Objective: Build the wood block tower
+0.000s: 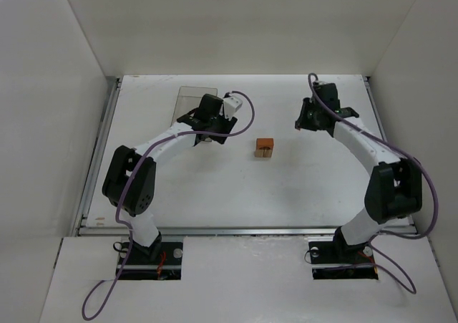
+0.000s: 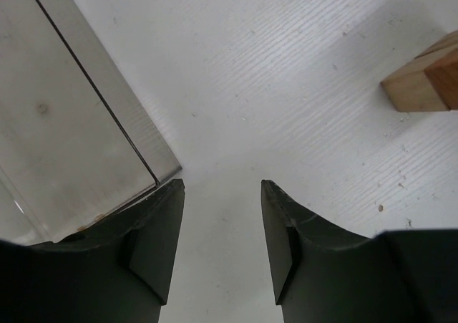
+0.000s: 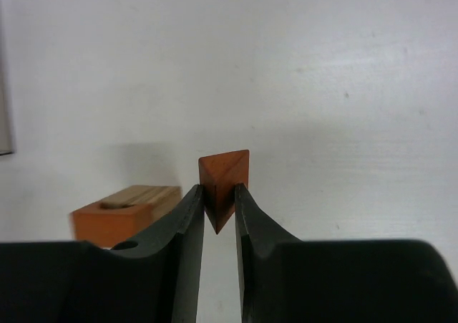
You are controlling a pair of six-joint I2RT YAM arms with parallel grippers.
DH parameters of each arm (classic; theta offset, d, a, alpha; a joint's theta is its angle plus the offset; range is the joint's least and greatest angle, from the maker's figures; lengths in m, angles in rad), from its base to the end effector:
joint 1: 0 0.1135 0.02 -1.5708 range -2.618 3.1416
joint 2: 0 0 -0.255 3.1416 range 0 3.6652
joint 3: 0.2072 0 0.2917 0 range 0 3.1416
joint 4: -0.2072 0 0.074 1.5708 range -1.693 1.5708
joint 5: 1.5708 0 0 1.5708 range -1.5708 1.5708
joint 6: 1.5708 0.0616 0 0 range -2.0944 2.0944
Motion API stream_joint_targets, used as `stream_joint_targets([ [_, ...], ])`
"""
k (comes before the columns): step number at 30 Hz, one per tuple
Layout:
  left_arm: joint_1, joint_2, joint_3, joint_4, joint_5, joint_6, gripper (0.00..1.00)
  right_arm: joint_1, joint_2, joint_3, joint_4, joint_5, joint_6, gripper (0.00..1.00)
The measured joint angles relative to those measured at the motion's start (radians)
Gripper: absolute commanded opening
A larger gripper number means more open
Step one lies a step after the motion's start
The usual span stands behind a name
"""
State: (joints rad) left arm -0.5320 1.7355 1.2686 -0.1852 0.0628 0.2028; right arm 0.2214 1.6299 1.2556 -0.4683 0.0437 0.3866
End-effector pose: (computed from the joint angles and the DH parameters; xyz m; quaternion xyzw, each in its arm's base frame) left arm 0.3871 -0.2323 0.2079 0.3348 0.8311 -0.1004 0.4325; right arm 0.4034 0.0880 0.2184 0.0848 0.9304 0.0871 0.3458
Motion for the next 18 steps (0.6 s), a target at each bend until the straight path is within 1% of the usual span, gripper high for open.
stream_joint_targets([
  [2,-0.001,-0.007,0.0,-0.007,0.021,0.048,0.44,-0.007,-0.064,0.015,0.034,-0.08,-0.046,0.0],
  [5,-0.005,-0.039,0.015,-0.045,0.047,0.153,0.44,-0.009,-0.111,0.072,0.092,-0.227,-0.1,0.0],
  [8,-0.011,-0.096,0.049,-0.076,0.085,0.33,0.49,-0.009,-0.119,0.113,0.153,-0.37,-0.133,0.0],
  [9,-0.011,-0.118,0.057,-0.079,0.101,0.385,0.54,-0.009,-0.119,0.118,0.174,-0.418,-0.14,0.0],
  [11,-0.018,-0.169,0.07,-0.079,0.133,0.508,0.59,-0.009,-0.118,0.119,0.204,-0.505,-0.15,0.0],
  [13,-0.021,-0.21,0.092,-0.077,0.179,0.606,0.62,-0.009,-0.114,0.118,0.231,-0.597,-0.156,0.0],
  [16,-0.029,-0.231,0.135,-0.051,0.262,0.693,0.66,-0.009,-0.113,0.105,0.29,-0.711,-0.156,0.0],
  [17,-0.03,-0.232,0.142,-0.034,0.286,0.709,0.7,-0.009,-0.115,0.093,0.314,-0.747,-0.154,0.0],
  [18,-0.03,-0.232,0.142,-0.009,0.311,0.726,0.73,-0.009,-0.118,0.077,0.338,-0.78,-0.147,0.0],
])
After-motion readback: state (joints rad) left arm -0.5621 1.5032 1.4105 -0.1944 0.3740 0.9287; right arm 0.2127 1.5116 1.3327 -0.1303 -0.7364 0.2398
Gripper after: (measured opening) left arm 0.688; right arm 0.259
